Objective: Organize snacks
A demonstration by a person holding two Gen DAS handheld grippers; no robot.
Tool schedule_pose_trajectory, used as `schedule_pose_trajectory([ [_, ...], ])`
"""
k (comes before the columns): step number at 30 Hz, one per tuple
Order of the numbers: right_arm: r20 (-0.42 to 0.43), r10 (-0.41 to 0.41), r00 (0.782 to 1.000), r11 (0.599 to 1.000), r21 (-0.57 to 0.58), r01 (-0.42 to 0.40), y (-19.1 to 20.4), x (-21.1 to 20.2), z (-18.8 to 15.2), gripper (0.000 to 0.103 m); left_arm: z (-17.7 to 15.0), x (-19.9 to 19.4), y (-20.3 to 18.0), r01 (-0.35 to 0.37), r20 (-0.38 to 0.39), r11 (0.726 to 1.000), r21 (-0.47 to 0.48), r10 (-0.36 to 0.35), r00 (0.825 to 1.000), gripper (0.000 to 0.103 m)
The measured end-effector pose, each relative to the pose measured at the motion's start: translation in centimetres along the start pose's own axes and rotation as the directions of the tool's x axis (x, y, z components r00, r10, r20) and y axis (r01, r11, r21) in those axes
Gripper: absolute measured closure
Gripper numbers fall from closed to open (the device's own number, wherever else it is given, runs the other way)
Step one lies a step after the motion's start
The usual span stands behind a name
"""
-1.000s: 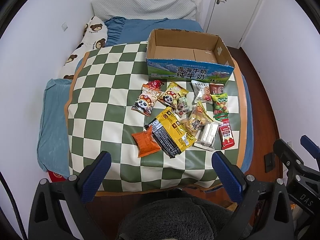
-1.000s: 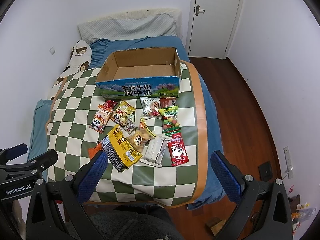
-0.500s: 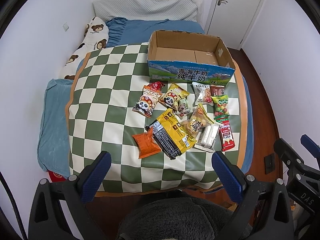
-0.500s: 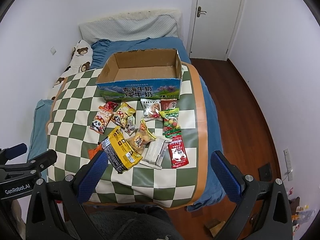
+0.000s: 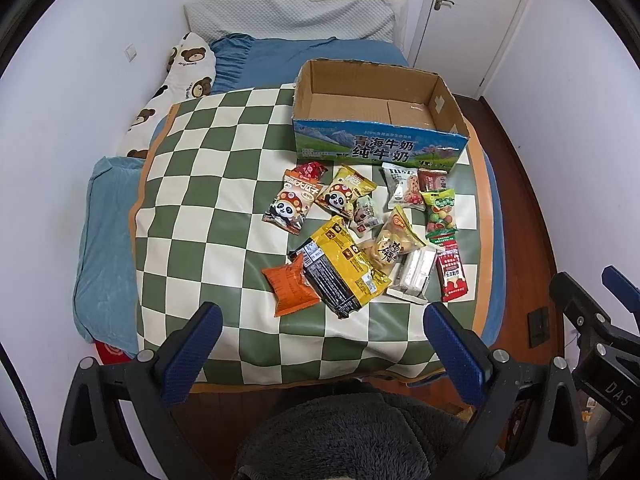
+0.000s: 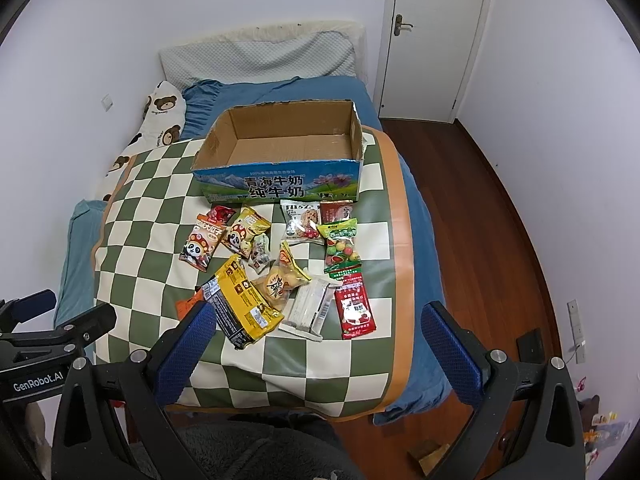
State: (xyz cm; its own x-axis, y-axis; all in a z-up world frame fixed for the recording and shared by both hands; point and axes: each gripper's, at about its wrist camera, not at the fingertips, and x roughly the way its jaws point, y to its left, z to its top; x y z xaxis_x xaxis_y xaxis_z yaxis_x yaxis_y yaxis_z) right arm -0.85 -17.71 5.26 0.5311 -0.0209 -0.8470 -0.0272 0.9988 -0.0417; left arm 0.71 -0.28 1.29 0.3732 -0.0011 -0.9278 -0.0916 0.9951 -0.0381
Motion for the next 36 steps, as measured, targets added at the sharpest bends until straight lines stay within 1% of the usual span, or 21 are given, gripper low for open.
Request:
schedule_pose_trajectory([
  [31, 0.001, 0.011, 1.0, 1.0, 0.008, -0.011, 0.0, -0.4, -0.8, 0.0, -0.2, -0.1, -0.2, -0.001, 0.001, 1.0, -0.001, 0.001, 1.0, 0.0],
  [34, 0.002, 0.026, 1.0, 0.999, 0.024, -0.026, 0.1, -0.1, -1.0, 0.0, -0.1, 0.2, -0.1, -0.016, 0.024, 1.0, -0.014, 0.016, 1.0, 0.0],
  [36, 0.003, 0.043, 0.999, 0.998, 0.044, -0.043, -0.1, 0.5, -1.0, 0.0, 0.0, 0.7, 0.2, -0.054, 0.05, 0.998, -0.019, 0.055, 0.997, 0.0],
])
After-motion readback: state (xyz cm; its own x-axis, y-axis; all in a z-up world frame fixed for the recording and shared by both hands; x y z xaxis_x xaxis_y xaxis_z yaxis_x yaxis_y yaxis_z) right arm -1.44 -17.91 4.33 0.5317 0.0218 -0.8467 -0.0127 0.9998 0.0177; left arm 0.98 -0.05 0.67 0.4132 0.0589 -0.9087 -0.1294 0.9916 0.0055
